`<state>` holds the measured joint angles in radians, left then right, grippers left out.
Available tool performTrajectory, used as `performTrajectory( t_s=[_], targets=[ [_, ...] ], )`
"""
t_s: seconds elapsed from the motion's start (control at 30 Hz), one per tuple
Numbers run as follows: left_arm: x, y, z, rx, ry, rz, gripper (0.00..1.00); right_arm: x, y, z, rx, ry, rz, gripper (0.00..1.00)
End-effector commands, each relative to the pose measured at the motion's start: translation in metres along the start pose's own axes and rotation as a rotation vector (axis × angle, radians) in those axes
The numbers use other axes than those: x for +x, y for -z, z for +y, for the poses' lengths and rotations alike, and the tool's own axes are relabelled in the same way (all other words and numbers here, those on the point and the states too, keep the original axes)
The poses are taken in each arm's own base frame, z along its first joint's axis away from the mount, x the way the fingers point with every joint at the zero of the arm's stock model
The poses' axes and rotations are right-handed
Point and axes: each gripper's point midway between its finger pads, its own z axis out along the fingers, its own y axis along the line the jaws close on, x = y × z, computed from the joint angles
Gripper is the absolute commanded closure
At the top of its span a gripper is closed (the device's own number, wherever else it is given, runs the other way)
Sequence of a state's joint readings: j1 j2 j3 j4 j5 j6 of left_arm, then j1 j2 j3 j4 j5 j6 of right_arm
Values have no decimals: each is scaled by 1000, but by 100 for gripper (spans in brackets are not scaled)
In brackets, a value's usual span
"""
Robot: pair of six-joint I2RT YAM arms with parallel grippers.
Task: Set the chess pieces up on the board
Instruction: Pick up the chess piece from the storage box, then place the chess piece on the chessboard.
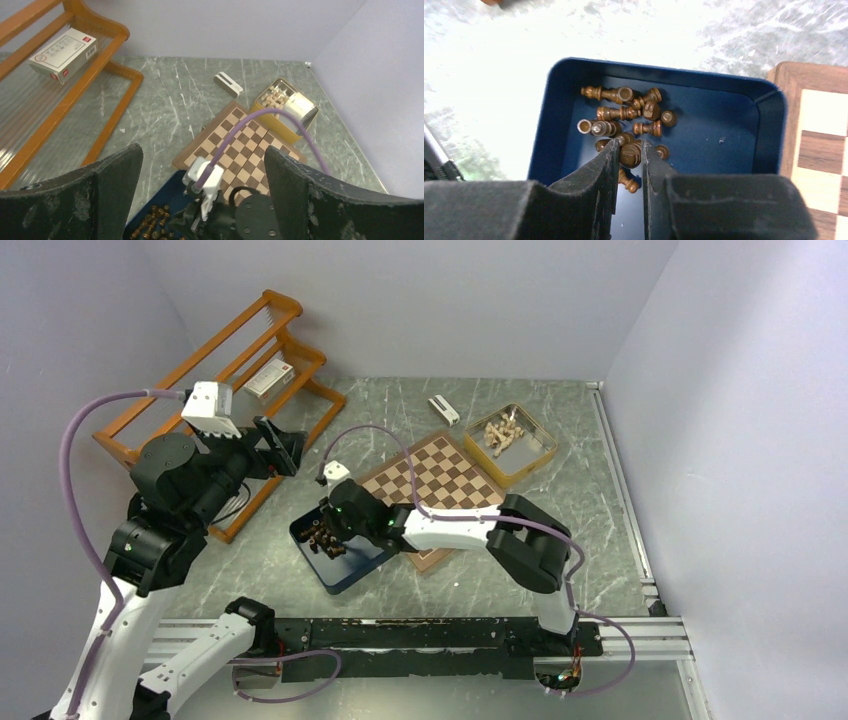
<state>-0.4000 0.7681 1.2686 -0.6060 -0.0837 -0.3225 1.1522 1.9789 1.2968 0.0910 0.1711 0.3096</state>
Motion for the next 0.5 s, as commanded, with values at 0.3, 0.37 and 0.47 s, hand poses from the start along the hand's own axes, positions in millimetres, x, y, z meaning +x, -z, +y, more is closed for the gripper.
performTrajectory(
  t_s=[0.3,0.37,0.47],
  targets=[
    [26,-13,5,2,3,36,5,-66,74,-24,48,-49,-142,88],
    [38,-18,6,8,9,60,5,-66,84,-40,85,-63,-144,88],
    [55,-26,10,5,9,90,5,-56,101,-70,149,-95,-121,88]
  ],
)
